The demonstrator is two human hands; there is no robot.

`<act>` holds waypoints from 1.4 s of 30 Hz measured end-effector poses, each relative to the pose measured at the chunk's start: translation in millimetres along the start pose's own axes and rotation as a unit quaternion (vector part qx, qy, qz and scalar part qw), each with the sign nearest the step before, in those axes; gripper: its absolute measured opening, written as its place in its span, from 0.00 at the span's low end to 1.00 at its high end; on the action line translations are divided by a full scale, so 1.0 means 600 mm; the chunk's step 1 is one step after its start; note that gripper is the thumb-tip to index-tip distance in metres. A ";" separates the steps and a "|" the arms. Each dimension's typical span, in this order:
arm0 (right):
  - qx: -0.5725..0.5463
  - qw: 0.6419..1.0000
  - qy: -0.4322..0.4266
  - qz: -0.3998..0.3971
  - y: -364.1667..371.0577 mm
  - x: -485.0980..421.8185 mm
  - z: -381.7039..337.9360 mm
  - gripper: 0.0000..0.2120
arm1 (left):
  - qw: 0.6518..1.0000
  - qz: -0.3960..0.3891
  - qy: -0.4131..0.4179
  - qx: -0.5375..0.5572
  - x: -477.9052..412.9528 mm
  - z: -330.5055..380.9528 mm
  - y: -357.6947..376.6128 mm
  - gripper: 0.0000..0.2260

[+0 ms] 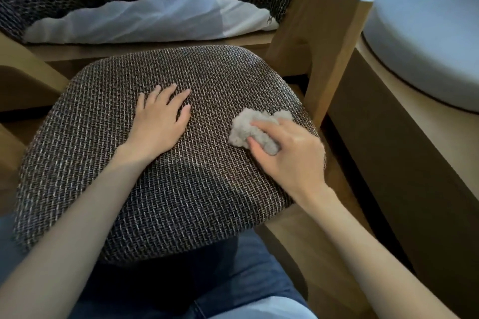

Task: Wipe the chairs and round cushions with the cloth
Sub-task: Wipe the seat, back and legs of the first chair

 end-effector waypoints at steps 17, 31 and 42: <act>-0.037 0.987 -0.098 -0.120 0.277 -0.281 -0.065 0.17 | 0.990 0.027 -0.139 -0.018 0.093 -0.163 -0.058 0.20; -0.164 0.953 -0.085 -0.242 0.277 -0.229 -0.121 0.15 | 0.981 0.065 -0.180 -0.026 0.092 -0.169 -0.064 0.20; -0.329 0.863 -0.208 -0.322 0.115 0.017 -0.182 0.13 | 0.984 0.083 -0.155 -0.018 0.106 -0.164 -0.071 0.20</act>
Point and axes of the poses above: each hand's wrist, its own x-axis away from the middle knuckle, its own y-axis out of the palm, z = x × y, the point moved 9 cm from there along -x, towards the middle knuckle, and after that the axes turned 1 degree about -x, right-handed, at the moved point
